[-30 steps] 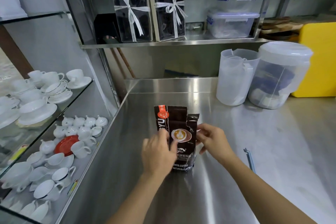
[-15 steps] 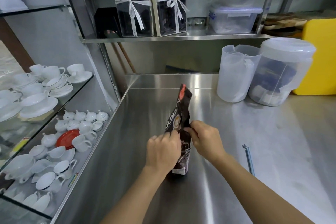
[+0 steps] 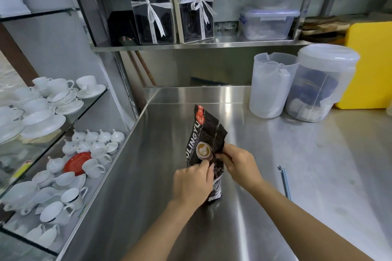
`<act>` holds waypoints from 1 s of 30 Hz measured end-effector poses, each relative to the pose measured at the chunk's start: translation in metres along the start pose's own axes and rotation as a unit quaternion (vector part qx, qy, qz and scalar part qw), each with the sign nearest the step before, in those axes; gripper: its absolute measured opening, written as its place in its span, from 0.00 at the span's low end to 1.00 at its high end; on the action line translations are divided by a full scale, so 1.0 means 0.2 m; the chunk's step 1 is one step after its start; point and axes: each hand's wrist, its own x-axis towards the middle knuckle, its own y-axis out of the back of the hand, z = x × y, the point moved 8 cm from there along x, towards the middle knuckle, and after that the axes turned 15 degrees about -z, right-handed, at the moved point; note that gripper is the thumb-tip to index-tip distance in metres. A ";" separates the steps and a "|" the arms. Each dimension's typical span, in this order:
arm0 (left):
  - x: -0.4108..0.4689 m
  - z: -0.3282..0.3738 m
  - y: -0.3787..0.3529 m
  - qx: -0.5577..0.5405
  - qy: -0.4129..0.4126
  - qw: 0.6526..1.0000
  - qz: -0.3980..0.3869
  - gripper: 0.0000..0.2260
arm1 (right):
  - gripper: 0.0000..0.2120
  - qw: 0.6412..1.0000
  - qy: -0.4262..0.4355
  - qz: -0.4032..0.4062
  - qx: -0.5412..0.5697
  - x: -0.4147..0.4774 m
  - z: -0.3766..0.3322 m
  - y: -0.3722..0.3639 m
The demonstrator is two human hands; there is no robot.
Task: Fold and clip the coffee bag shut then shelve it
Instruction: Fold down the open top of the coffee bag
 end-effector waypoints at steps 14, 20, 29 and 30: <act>0.48 -0.18 0.46 -0.323 -0.038 0.944 -0.062 0.11 | 0.07 0.989 -0.015 -0.145 -0.030 0.07 0.02 0.11; 0.44 -0.16 0.56 -0.225 -0.052 0.973 0.005 0.03 | 0.10 0.957 -0.045 -0.049 0.281 0.04 0.05 0.32; 0.39 -0.15 0.63 -0.183 -0.053 0.976 0.104 0.04 | 0.06 0.973 -0.017 0.103 0.208 0.14 -0.09 0.49; 0.37 -0.15 0.66 -0.192 -0.051 0.972 0.124 0.04 | 0.08 0.971 -0.021 0.119 0.208 0.14 -0.09 0.50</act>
